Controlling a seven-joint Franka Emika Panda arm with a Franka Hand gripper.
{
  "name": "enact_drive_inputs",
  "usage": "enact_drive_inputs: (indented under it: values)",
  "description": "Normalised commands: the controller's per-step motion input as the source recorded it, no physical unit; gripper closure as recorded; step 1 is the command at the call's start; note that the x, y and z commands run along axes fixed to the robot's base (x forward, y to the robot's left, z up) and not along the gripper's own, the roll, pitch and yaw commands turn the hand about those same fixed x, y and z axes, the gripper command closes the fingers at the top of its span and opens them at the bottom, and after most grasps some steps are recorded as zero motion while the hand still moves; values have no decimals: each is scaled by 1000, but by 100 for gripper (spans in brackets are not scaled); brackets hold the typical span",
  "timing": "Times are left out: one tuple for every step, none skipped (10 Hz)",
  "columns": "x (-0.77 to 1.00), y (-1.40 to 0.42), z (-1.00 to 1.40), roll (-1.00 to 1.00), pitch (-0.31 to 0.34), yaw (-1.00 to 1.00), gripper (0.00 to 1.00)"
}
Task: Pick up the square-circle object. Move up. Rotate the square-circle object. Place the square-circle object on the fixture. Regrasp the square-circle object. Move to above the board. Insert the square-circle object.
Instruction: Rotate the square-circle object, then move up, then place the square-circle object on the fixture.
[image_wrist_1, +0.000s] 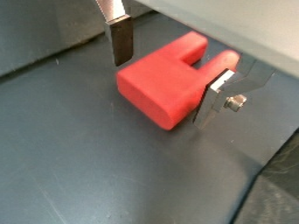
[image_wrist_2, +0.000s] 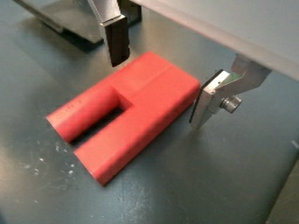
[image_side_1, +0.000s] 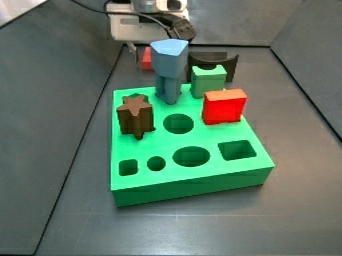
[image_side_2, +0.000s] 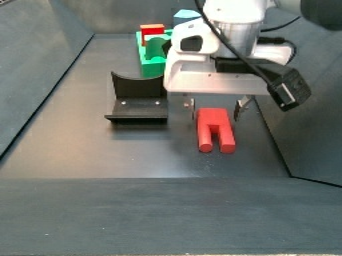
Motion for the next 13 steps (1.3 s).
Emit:
enact_drive_inputs:
  values:
    - [37, 20, -303, -154, -98, 7, 0]
    - [32, 20, -209, -166, -100, 11, 0]
    - [0, 0, 0, 0, 0, 0, 100]
    - [0, 0, 833, 0, 0, 0, 100]
    - [-7, 0, 821, 0, 6, 0, 100]
    - [-25, 2, 739, 9, 22, -5, 100]
    - [-17, 5, 583, 27, 45, -11, 100]
    - [-13, 6, 447, 44, 60, -16, 100]
    - [-13, 7, 354, 56, 65, -16, 100]
    - [0, 0, 1000, 0, 0, 0, 100]
    - [-2, -1, 1000, 12, 2, -1, 100]
    - [-8, 2, 1000, 39, 21, -9, 100]
    - [-14, 2, 1000, 58, 38, -14, 100]
